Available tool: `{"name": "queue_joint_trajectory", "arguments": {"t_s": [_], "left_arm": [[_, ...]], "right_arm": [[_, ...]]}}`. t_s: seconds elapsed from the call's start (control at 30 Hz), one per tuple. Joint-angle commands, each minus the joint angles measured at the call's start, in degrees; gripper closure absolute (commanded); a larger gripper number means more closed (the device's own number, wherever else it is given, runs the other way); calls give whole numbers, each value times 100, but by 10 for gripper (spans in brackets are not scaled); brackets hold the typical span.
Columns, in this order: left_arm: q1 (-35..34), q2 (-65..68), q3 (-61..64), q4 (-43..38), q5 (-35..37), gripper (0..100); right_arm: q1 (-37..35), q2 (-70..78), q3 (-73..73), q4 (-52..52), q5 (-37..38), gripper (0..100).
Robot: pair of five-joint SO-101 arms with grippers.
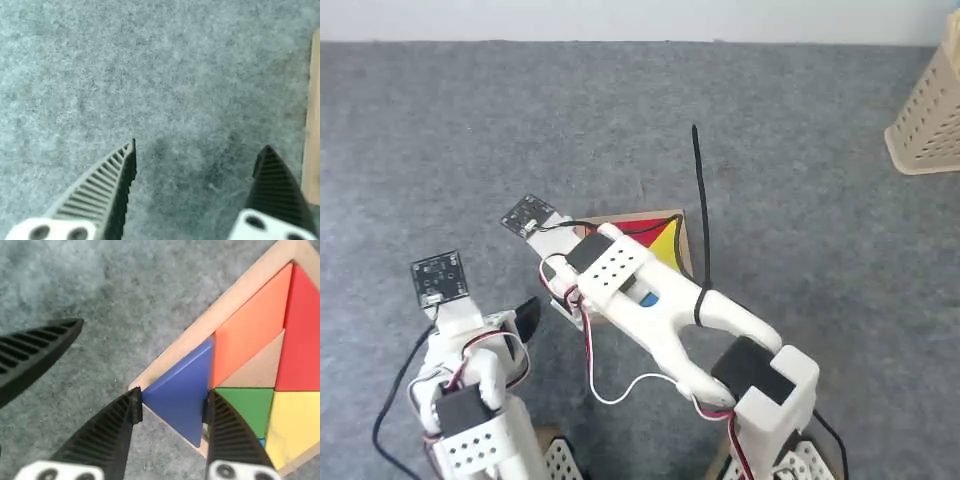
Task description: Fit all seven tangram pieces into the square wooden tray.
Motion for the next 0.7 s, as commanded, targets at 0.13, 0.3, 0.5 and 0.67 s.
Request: {"name": "queue_joint_trajectory", "arguments": {"t_s": [0.13,0.3,0.5,0.67], "left_arm": [[9,-70,-75,-9,-9,646],[9,-70,-75,-9,-9,646],[9,-70,-75,-9,-9,646],[9,-70,-75,-9,-9,646]], "right_arm": [[-22,-48,-264,75,-9,818],[-22,-48,-264,84,-9,818],[-22,-57,-264,198,-9,817],[-22,-57,-264,198,-9,817]]}}
